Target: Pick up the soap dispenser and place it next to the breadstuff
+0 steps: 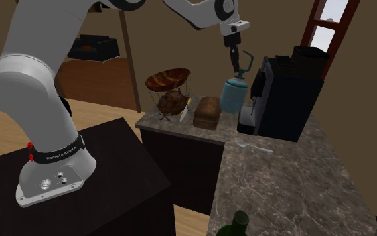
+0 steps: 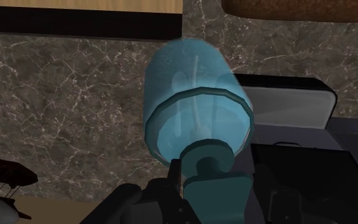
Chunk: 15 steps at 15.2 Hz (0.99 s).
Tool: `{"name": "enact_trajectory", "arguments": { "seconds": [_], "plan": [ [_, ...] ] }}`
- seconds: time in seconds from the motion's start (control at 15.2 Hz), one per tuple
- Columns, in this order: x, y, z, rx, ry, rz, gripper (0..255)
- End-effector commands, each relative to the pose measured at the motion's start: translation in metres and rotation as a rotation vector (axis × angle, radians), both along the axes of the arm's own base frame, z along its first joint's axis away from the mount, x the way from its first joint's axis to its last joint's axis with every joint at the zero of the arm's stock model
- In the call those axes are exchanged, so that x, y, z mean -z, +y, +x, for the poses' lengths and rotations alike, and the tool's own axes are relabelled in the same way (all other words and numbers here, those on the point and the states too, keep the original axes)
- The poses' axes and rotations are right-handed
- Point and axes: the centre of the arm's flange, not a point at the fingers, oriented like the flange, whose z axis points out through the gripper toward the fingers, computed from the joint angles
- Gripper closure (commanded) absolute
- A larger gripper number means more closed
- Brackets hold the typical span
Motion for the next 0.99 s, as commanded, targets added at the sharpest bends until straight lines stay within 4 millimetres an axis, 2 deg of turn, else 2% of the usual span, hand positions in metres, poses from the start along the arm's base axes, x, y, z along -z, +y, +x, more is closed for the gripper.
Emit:
{"name": "enact_trajectory", "arguments": {
  "seconds": [0.0, 0.92],
  "plan": [
    [0.010, 0.000, 0.000, 0.000, -0.002, 0.000, 255],
    [0.084, 0.000, 0.000, 0.000, -0.002, 0.000, 255]
  ]
}}
